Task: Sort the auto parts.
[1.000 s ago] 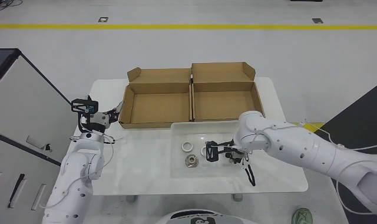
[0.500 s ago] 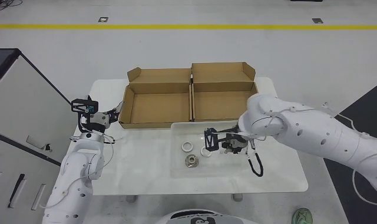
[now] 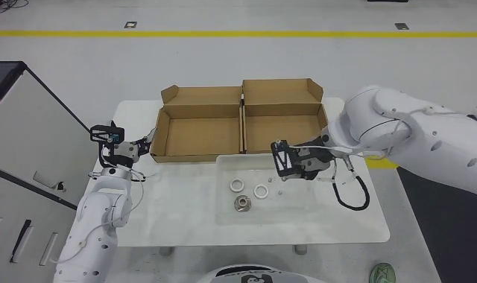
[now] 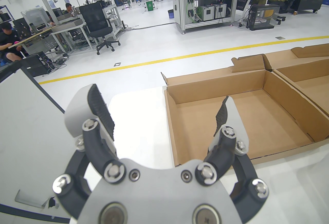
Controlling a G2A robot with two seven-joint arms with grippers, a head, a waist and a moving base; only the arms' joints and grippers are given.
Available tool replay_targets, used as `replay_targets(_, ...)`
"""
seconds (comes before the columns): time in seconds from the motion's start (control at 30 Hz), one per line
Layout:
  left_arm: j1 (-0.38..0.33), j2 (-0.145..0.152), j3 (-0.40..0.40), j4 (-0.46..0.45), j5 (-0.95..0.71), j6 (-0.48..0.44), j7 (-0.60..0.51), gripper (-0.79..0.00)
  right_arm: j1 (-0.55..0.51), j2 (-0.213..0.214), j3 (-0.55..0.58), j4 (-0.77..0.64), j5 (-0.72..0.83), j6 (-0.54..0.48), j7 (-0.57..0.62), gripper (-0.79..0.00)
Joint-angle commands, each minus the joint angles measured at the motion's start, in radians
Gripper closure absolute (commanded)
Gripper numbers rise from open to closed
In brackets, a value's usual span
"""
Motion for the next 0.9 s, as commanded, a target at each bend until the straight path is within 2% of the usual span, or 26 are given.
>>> replay_targets(0.0, 0.000, 0.000, 0.000, 0.000, 0.000, 0.000, 0.000, -0.785, -0.001, 0.016, 0.000, -0.001, 0.017, -0.028, -0.028, 0.000)
replay_targets(0.43, 0.000, 0.000, 0.000, 0.000, 0.000, 0.000, 0.000, -0.785, -0.003, 0.021, 0.000, 0.004, 0.023, -0.034, -0.034, 0.000)
replay_targets(0.5, 0.000, 0.000, 0.000, 0.000, 0.000, 0.000, 0.000, -0.785, -0.018, 0.022, 0.015, 0.035, 0.040, -0.012, -0.094, 0.000)
replay_targets(0.63, 0.000, 0.000, 0.000, 0.000, 0.000, 0.000, 0.000, -0.785, -0.039, 0.029, 0.050, 0.151, 0.226, -0.118, -0.205, 0.000)
replay_targets(0.8, 0.000, 0.000, 0.000, 0.000, 0.000, 0.000, 0.000, -0.785, -0.052, 0.022, 0.066, 0.259, 0.469, -0.239, -0.243, 0.000)
replay_targets(0.87, 0.000, 0.000, 0.000, 0.000, 0.000, 0.000, 0.000, -0.785, -0.058, 0.010, 0.067, 0.271, 0.586, -0.239, -0.253, 0.000)
